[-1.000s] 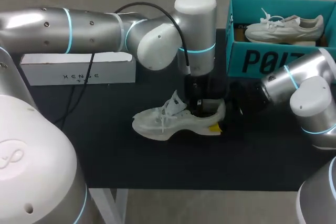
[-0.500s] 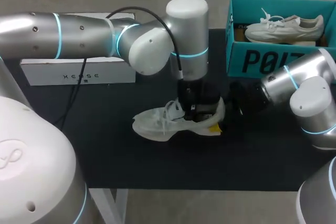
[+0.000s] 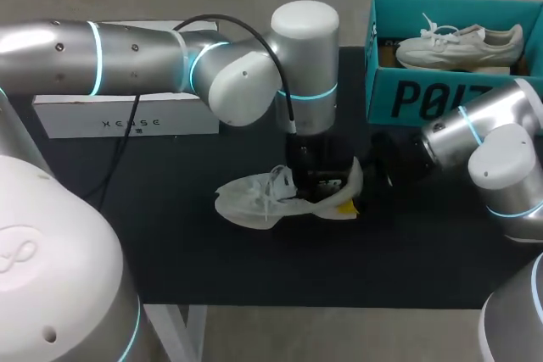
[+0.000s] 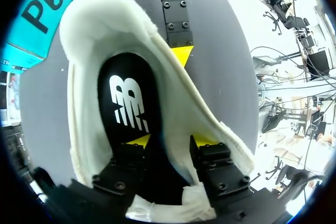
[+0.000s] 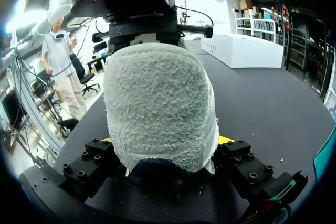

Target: Take the shoe out of the shoebox, open the shoe tongue, remove and reinsert the insole, then place the shoe into the shoebox

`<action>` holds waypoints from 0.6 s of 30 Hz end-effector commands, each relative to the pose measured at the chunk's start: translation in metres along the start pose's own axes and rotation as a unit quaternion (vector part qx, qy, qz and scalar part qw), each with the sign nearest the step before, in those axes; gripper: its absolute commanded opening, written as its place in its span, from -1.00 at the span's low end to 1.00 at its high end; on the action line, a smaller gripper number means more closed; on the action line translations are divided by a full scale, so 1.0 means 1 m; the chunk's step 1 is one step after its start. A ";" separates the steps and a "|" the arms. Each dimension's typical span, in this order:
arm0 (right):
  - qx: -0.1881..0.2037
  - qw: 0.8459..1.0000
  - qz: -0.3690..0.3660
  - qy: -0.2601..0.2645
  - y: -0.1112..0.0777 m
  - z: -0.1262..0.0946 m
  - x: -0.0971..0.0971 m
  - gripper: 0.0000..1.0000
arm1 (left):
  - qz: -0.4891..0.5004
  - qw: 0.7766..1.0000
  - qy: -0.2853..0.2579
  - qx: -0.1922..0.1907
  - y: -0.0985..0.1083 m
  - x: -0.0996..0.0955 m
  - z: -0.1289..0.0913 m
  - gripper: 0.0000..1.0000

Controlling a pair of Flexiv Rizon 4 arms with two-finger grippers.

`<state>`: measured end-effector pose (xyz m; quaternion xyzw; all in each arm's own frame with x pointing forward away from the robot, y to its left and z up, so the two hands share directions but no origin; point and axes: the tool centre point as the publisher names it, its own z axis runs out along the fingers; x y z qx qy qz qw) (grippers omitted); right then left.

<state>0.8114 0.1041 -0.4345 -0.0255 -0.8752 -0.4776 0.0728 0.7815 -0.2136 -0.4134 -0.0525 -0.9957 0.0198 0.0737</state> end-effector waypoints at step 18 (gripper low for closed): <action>0.001 1.000 0.002 0.000 -0.004 0.007 -0.001 -1.00 | -0.022 0.998 -0.056 -0.019 0.006 -0.026 0.037 0.31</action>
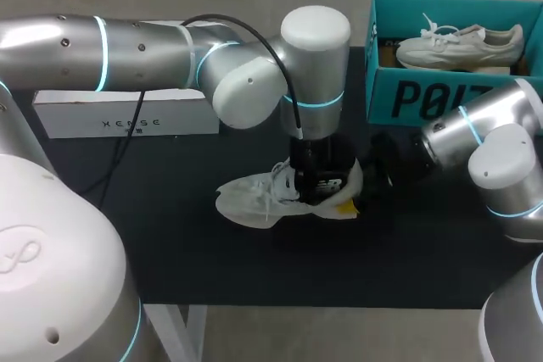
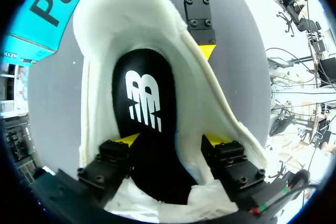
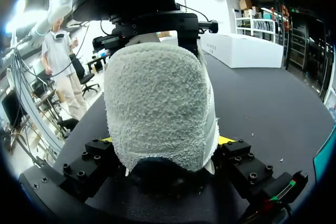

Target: Take the shoe out of the shoebox, open the shoe tongue, remove and reinsert the insole, then place the shoe into the shoebox

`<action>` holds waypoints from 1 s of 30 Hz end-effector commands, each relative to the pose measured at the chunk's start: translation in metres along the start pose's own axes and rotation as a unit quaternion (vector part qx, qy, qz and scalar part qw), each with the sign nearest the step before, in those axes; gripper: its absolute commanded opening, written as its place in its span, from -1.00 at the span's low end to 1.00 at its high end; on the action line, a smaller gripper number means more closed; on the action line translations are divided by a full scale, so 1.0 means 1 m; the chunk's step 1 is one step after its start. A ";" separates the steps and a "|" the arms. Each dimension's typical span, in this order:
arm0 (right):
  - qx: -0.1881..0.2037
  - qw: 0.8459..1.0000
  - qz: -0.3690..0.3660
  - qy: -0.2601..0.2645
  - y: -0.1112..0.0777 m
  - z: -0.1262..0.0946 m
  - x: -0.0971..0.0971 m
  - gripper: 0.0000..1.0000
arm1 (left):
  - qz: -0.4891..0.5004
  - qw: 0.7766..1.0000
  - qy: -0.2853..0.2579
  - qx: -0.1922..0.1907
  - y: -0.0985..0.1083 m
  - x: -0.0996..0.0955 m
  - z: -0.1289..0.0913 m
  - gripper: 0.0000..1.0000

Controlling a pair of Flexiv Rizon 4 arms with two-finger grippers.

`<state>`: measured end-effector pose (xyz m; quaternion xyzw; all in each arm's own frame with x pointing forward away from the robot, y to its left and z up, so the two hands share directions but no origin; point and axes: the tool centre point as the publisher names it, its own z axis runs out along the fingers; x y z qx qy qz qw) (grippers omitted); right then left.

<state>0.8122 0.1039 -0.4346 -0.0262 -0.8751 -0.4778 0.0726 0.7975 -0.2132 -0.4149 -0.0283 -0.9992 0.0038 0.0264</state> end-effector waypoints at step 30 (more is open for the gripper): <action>0.001 1.000 0.001 0.000 -0.004 0.007 -0.001 -1.00 | -0.038 0.991 0.022 0.127 0.029 0.003 -0.003 -1.00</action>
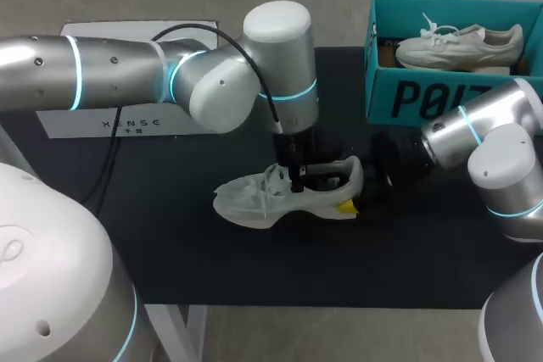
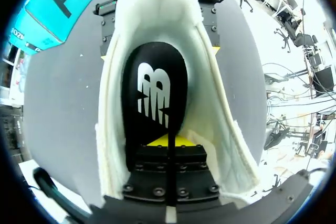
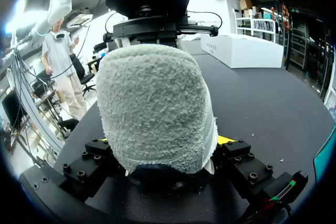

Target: Take the shoe out of the shoebox, open the shoe tongue, remove and reinsert the insole, then place the shoe into the shoebox

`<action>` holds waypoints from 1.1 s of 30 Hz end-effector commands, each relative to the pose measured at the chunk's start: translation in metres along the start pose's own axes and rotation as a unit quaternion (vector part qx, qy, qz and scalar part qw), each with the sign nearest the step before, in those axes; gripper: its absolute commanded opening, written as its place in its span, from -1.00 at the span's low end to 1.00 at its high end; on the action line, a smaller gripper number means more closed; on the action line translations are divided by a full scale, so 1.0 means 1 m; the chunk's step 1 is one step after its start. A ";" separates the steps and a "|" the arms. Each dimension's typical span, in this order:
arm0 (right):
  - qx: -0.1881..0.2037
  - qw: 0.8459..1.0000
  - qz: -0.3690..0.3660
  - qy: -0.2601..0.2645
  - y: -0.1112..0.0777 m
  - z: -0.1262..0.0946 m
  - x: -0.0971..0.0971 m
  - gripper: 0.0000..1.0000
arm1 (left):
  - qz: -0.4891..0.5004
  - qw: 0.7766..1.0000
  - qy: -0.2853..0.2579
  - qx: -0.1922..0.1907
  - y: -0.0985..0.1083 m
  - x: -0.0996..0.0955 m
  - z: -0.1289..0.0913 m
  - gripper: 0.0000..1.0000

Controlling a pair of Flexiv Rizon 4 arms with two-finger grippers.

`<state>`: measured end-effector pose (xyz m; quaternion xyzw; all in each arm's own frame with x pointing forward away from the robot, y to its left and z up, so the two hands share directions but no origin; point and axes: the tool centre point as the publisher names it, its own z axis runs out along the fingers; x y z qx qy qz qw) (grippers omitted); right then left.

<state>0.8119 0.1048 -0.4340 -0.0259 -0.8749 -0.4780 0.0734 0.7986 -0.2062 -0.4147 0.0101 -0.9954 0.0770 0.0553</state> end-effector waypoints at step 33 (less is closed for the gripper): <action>0.001 1.000 0.001 -0.001 -0.005 0.006 -0.001 -1.00 | 0.103 0.948 -0.014 0.302 -0.007 0.015 -0.101 -1.00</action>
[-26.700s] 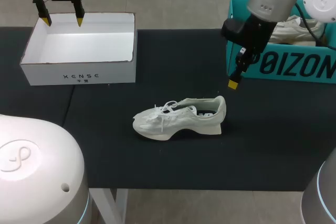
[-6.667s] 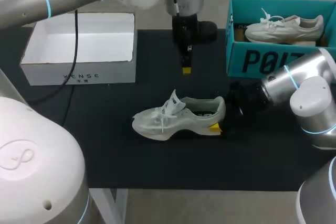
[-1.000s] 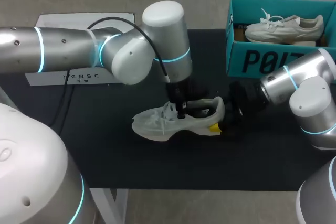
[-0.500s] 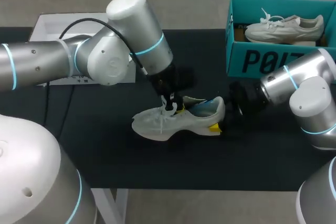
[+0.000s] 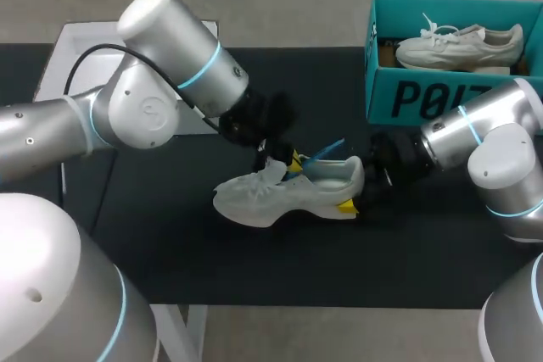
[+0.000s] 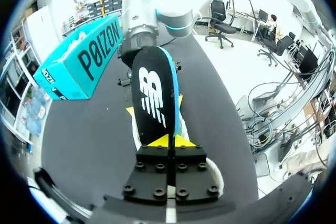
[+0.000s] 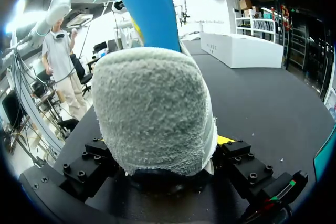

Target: Take the shoe out of the shoebox, open the shoe tongue, remove and reinsert the insole, then place the shoe into the shoebox

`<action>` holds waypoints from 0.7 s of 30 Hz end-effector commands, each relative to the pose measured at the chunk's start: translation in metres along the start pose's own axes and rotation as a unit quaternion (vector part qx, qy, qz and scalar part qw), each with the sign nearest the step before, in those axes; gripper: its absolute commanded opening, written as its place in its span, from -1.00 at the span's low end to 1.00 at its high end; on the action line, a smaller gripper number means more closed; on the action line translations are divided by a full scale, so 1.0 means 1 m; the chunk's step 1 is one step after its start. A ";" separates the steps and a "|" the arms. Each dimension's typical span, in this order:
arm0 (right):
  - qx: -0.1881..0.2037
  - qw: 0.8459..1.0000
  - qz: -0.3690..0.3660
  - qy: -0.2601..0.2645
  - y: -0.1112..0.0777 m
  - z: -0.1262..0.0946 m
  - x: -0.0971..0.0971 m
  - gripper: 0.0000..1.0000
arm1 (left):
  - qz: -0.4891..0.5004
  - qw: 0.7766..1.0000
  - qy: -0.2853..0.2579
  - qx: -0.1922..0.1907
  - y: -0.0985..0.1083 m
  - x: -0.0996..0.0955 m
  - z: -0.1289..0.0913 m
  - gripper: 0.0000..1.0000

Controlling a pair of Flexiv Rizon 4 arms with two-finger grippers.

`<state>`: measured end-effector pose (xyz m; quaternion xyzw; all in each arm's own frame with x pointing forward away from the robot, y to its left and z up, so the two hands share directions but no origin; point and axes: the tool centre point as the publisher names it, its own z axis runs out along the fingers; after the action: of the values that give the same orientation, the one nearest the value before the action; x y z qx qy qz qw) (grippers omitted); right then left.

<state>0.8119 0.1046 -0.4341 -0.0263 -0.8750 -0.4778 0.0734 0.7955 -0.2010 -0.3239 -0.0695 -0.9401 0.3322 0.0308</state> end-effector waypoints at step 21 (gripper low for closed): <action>0.001 1.000 0.001 -0.001 -0.005 0.006 -0.001 -1.00 | 0.130 0.980 0.024 0.149 -0.071 -0.016 -0.054 -1.00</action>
<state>0.8120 0.1045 -0.4341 -0.0263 -0.8750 -0.4778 0.0734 0.8064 -0.2220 -0.2370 -0.1923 -0.8618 0.4690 0.0184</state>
